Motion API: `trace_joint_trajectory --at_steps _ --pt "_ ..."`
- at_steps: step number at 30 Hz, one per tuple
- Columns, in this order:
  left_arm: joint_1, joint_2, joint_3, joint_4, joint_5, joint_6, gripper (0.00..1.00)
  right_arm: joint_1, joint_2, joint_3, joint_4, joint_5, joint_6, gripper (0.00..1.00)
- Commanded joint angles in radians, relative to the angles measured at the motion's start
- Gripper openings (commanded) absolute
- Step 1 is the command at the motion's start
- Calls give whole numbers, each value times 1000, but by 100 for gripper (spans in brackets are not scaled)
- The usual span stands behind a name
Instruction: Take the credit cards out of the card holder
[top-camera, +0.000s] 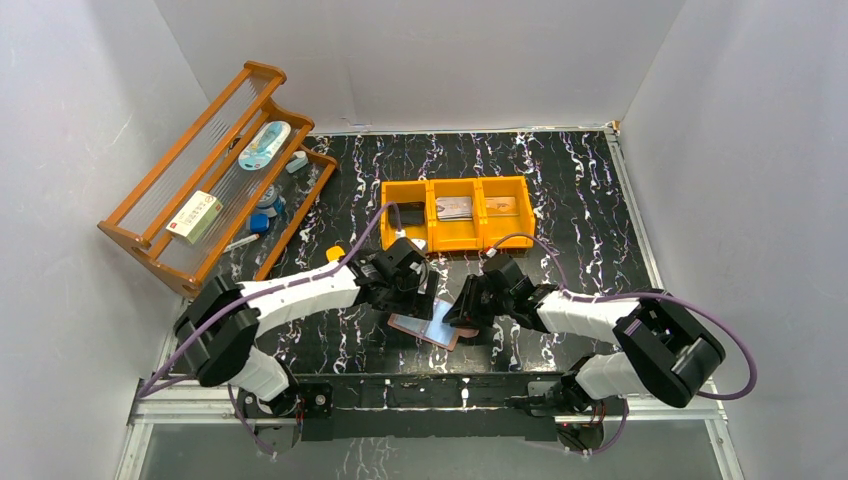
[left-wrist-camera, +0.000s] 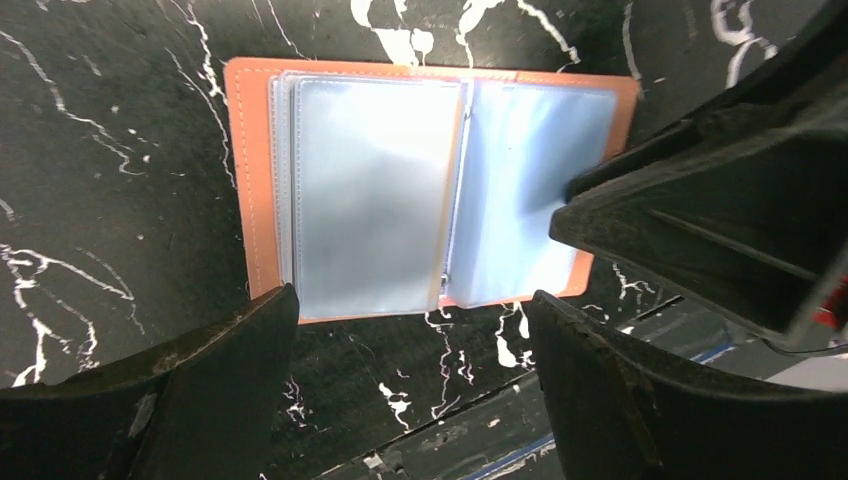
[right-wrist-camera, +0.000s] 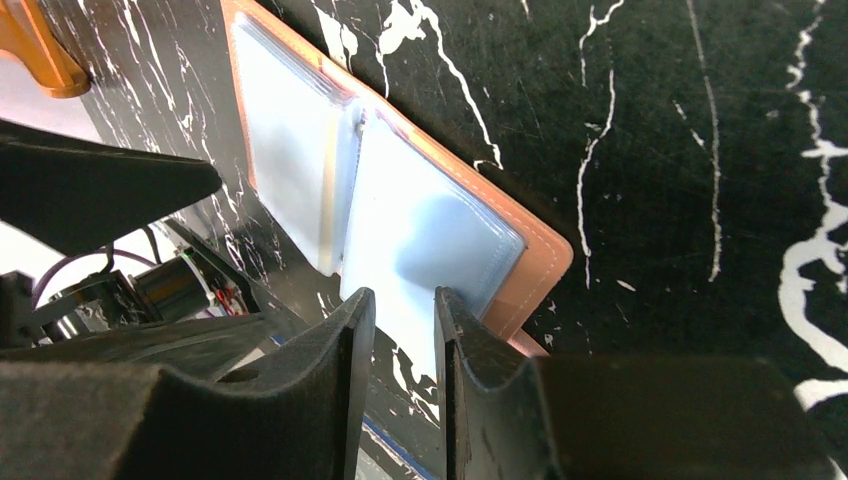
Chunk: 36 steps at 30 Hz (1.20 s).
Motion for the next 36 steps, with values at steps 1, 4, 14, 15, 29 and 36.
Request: trace_joint_trajectory --at_steps 1,4,14,15,29,36 --pt "2 56 29 -1 21 30 83 -1 39 -25 -2 19 -23 38" --pt "2 77 15 16 38 27 81 -1 42 -28 5 18 -22 38" --pt "2 98 -30 123 161 -2 77 -1 40 -41 15 22 -16 38" --pt "2 100 -31 135 178 -6 76 -1 40 -43 19 21 -15 38" --pt "2 67 -67 273 308 -59 67 -2 36 -60 42 21 -2 38" --pt "3 43 -83 311 337 -75 65 -1 12 -71 37 39 15 38"
